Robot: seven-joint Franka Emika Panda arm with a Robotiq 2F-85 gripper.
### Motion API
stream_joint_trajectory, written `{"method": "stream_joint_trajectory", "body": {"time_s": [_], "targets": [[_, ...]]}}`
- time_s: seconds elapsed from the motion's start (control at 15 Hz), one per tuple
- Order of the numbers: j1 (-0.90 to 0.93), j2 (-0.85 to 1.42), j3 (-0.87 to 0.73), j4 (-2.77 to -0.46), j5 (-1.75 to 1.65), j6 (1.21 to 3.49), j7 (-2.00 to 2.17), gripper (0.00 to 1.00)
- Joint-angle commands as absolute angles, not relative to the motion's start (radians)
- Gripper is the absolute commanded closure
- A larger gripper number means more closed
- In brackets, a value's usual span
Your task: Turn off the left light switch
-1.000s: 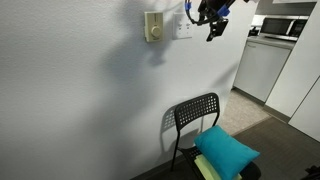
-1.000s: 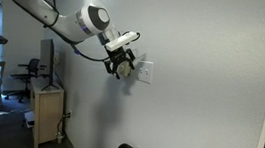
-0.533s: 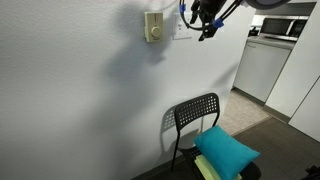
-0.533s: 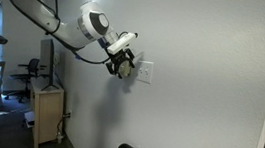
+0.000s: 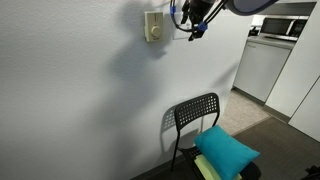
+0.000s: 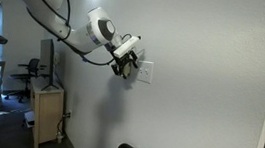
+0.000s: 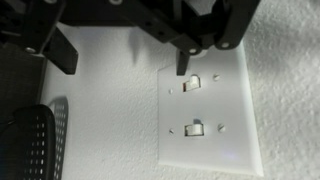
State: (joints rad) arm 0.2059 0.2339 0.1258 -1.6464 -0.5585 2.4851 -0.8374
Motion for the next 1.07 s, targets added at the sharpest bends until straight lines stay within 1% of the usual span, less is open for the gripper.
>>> {"method": "stream_joint_trajectory", "body": {"time_s": [0.0,0.33,1.0], "targets": [[0.204,0.307,0.121,-1.545,-0.590,2.481,-0.845,0.00],[0.205,0.338,0.104,-1.491,-0.609,2.465,-0.832,0.00],[0.185,0.359,0.106,-1.511,-0.561,2.439,-0.836,0.00]]}}
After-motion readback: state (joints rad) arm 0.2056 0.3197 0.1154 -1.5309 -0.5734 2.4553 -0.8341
